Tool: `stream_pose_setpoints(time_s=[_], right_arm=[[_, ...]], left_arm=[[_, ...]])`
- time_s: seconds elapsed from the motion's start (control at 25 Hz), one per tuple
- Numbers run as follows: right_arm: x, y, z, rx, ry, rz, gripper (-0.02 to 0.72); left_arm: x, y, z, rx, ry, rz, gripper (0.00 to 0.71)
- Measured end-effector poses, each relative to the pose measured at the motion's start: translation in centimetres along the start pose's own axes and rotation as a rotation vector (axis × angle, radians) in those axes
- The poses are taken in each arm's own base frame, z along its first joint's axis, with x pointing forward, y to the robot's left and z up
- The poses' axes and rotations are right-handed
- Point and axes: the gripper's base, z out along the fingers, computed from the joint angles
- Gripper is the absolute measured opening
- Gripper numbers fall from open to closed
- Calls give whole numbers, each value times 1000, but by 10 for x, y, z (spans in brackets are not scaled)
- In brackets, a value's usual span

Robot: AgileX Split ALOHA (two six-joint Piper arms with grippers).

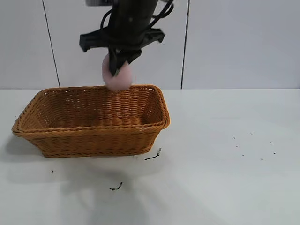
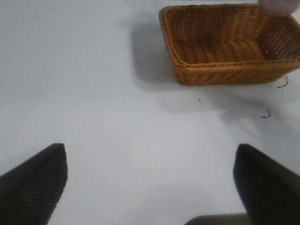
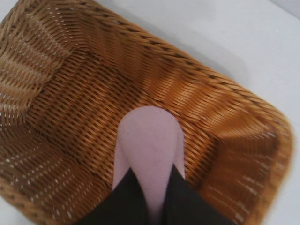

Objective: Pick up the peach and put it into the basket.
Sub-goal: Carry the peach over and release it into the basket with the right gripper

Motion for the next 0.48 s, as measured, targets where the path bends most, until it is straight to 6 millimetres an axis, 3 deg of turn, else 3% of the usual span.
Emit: stream_pose_setpoints(time_s=[0.12,0.16,0.32,0.36,0.48], right_arm=[[4,0,9,4,19,-4,52],[4,0,10,4,20,-2,127],[4,0,8,4,18,10,554],[2,0,7,4,16,12,611],[-5,0,-7,7,12,8,675]], left_arm=[[0,0,0,0,0,0,693],[0,0,0,0,0,0,693],[0,0,0,0,0,0,693],[0,0,0,0,0,0,693],[0,0,0,0,0,0,693]])
